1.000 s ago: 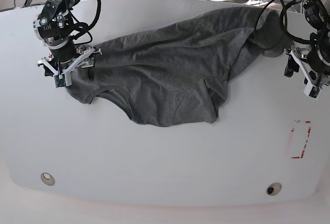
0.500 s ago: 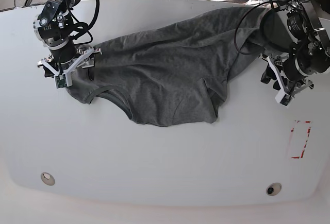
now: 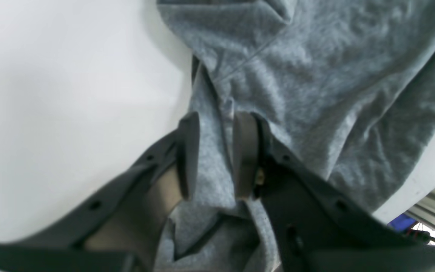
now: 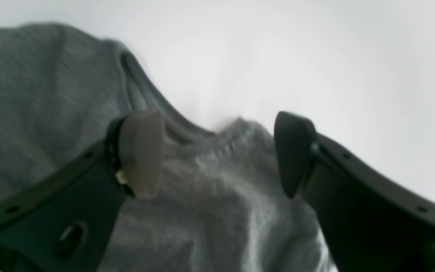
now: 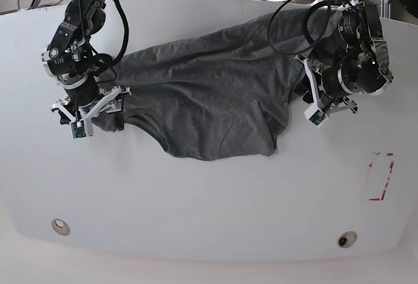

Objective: Fold the T-shirt properly
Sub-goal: 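Move the left gripper over the shirt toward the right gripper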

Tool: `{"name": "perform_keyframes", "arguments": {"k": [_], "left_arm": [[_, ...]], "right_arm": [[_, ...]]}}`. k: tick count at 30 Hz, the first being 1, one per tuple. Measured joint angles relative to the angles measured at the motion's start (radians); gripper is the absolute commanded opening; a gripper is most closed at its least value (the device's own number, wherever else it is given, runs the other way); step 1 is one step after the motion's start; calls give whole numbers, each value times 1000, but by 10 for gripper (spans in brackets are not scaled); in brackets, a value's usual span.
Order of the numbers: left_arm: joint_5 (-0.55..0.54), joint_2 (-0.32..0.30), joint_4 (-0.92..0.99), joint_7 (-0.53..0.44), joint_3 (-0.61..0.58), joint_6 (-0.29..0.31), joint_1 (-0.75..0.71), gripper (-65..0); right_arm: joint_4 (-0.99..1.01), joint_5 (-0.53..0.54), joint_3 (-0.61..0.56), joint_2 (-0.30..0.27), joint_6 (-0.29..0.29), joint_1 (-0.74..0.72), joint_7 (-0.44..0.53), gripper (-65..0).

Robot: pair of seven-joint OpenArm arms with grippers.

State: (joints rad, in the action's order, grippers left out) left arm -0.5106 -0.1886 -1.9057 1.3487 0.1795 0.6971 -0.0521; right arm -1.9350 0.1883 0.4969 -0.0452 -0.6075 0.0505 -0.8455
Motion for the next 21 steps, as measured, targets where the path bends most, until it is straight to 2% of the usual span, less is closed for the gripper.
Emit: {"name": "perform_keyframes", "arguments": {"k": [5,11,15,21], "left_arm": [[132,37,29,-10,-28,0,11,-614],[188,100,90,-56,-34,0,19,-633],[250,130,125,-105,4,-1,27,-626],[272,134,146,-86,30,0,29,-538]], "right_arm": [[14,-15,8,-4,5,14,-4,-226],[12,-16,14,-5,4,37,-22,-224],[-7,-15,15,-19,5,45,-18,-224],[25,-19,13,-31,8,36,-23,-225]]}}
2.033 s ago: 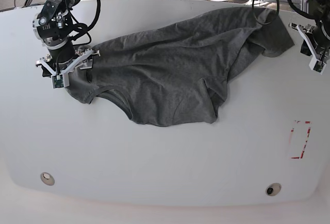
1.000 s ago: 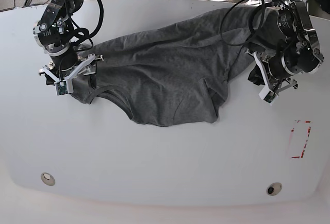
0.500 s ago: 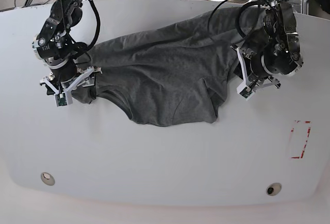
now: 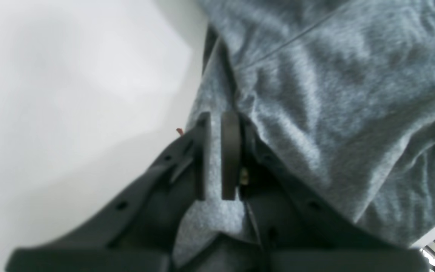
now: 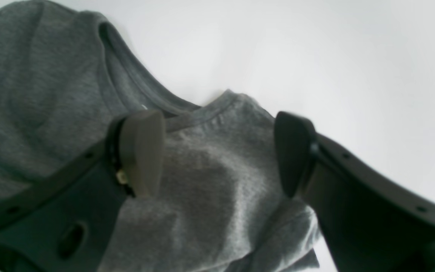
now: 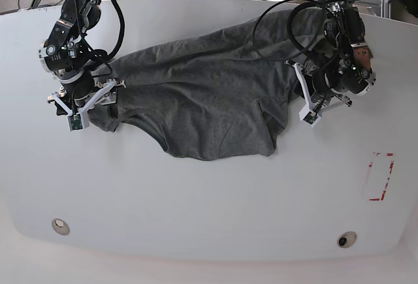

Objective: Fold the T-shirt properly
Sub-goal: 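Move the left gripper over the shirt toward the right gripper, then lower the open left gripper onto the shirt body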

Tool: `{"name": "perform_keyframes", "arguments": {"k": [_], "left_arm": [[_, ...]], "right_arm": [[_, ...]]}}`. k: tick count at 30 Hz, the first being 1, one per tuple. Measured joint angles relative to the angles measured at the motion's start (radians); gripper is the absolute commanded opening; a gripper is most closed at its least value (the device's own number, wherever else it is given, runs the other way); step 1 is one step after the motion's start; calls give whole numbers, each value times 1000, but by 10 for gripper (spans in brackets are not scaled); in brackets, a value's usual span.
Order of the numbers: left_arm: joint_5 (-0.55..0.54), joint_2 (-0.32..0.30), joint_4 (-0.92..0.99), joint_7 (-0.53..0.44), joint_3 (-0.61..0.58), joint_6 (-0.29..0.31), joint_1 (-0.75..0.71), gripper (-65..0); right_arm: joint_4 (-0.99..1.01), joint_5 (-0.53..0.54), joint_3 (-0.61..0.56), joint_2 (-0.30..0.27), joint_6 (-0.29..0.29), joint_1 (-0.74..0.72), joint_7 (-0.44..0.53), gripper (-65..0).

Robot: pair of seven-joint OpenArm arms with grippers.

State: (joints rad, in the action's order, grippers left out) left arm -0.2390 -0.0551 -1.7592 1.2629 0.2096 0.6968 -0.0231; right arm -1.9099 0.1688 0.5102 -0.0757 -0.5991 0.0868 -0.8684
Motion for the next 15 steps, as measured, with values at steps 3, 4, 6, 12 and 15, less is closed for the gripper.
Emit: {"name": "perform_keyframes", "arguments": {"k": [3,4,6,12,15], "left_arm": [[0,11,7,0,-10,0,5,-503],[4,17,11,0,-18,0,7,-494],[2,25,15,0,-35,0,6,-480],[-1,36,23,-8,-123,-5,4,-414],[-6,37,20,-10,-165,3,-2,-408]], "right_arm": [[61,-5,-3,-13,7,-42,-7,-222],[97,-2,-8,-19,7,-62,-9,-222],[153,-6,-14,-31,15,-106,-14,-222],[302,8,-55,-61,10,-216,-6,-220],[364,-20,-80,-68,12,-267,-45,-219]]}}
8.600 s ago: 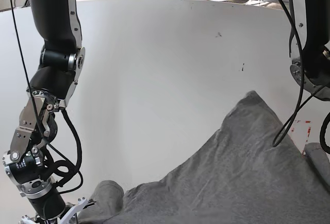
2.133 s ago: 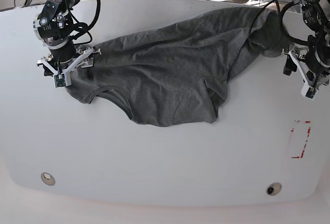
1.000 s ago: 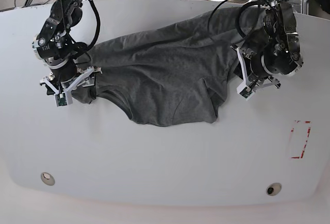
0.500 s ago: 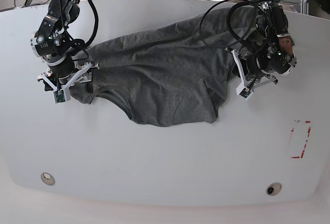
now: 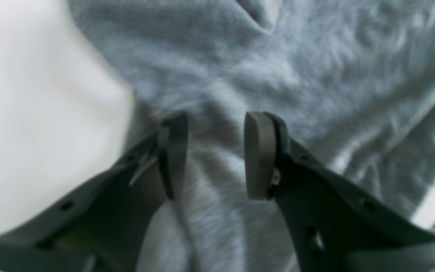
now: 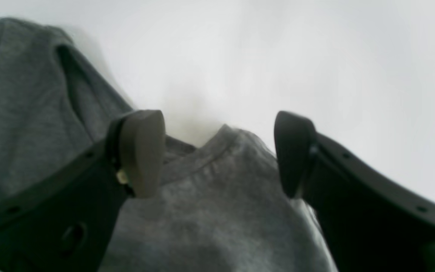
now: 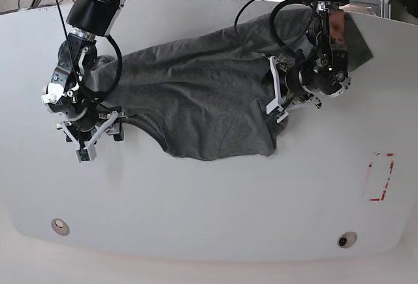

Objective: Fold the T-shirt properly
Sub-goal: 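Lower the open left gripper onto the shirt body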

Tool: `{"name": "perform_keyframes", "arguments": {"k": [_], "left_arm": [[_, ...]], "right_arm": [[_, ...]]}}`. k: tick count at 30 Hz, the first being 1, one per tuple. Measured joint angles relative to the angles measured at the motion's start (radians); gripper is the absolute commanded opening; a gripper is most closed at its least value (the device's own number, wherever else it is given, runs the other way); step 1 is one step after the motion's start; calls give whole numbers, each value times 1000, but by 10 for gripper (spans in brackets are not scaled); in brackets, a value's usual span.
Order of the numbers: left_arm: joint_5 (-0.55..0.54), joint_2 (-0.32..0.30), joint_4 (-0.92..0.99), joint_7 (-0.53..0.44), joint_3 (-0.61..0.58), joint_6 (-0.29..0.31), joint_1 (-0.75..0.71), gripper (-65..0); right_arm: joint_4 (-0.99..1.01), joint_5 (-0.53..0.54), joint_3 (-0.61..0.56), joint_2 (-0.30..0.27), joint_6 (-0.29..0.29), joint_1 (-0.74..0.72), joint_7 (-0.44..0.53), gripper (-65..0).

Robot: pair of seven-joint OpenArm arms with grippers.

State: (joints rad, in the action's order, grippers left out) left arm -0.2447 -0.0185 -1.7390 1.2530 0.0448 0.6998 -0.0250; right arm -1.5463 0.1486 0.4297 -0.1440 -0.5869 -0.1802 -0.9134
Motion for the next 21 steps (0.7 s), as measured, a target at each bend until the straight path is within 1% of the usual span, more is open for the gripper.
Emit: {"name": "perform_keyframes", "arguments": {"k": [4,8,11,15,17,21], "left_arm": [[-9,15,-2,-13,-32,-2,-5,-407],[2,10,1,-12,-53,-3,6,-421],[18,-4,2,-4,-90,-3,24,-440],[8,-1,2,-14,-116,-3,41,-462],[9,2,2,-14,-125,-3,44,-487],[13,2,13,-17,-145,-3,48,-489]], "right_arm": [[15,42,-27,0,-11,-26,30,-218],[53,12,-46,-6,-1,-56,18,-219],[72,15,-74,-17,-2,-71,19,-220],[103,16,-97,-17,-1,-103,21,-219],[116,17,-105,-16,-1,-119,23,-221],[157,15,-118,-20,-2,-148,33,-221]]}}
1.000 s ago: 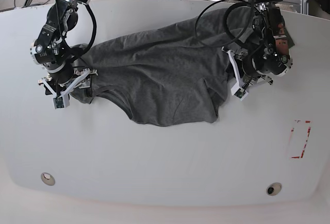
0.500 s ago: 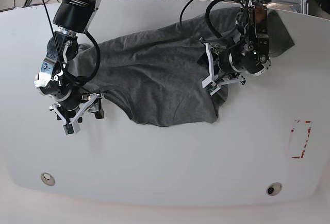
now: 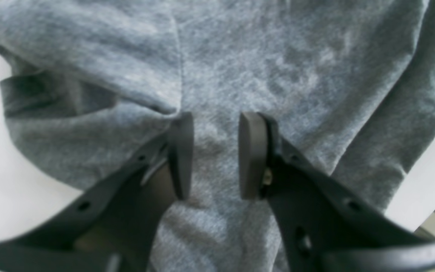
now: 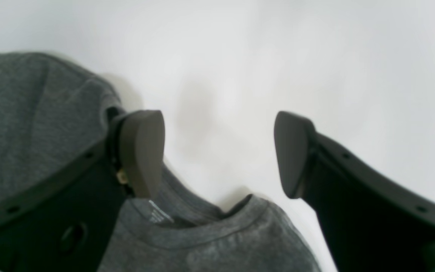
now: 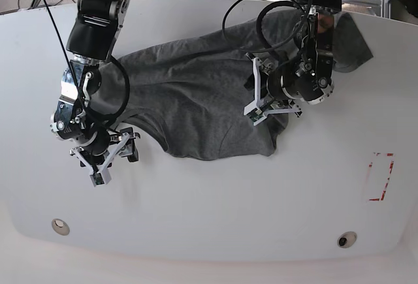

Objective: Fold the T-shirt properly
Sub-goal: 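Lower the open left gripper onto the shirt body, then slide the left gripper across the shirt toward its side edge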

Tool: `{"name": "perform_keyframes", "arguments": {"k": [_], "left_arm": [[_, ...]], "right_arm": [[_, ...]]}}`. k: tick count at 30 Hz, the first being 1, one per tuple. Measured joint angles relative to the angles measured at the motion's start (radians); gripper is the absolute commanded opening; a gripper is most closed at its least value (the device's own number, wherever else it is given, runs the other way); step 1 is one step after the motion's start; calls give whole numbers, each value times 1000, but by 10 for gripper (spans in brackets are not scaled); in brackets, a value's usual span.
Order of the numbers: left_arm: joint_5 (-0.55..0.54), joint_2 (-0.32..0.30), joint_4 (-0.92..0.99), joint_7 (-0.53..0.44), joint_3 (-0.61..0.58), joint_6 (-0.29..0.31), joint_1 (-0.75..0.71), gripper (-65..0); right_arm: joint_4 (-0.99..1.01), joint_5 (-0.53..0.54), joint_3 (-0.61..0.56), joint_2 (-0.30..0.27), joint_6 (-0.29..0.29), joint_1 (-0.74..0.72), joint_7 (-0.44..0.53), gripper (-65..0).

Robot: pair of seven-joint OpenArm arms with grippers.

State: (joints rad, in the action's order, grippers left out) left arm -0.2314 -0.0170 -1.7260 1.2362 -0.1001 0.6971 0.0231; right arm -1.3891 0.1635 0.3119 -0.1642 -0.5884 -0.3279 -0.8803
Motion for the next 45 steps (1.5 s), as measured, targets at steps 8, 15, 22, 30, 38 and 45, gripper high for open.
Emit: {"name": "perform_keyframes", "arguments": {"k": [8,15,22,30,38,45], "left_arm": [[33,0,33,-15,16,0,9,-480],[71,-4,66,-11,37,0,-17,-479],[99,-36,61,-40,11,0,-37,-468],[109,-43,39,-30,-18,0,-48,-465],[108,-42,24,-29,-26,0,-59,-465],[111,-39,25,-38,-14,0,-69,-466]], "right_arm": [[8,2,6,-2,-4,14,6,-229],[6,-2,8,1,-15,55,-13,-243],[-2,2,31,0,-16,51,-10,-236],[0,-2,19,4,-16,61,-15,-232],[3,2,10,21,-16,60,-14,-233],[3,2,15,21,-45,63,-15,-234]]}}
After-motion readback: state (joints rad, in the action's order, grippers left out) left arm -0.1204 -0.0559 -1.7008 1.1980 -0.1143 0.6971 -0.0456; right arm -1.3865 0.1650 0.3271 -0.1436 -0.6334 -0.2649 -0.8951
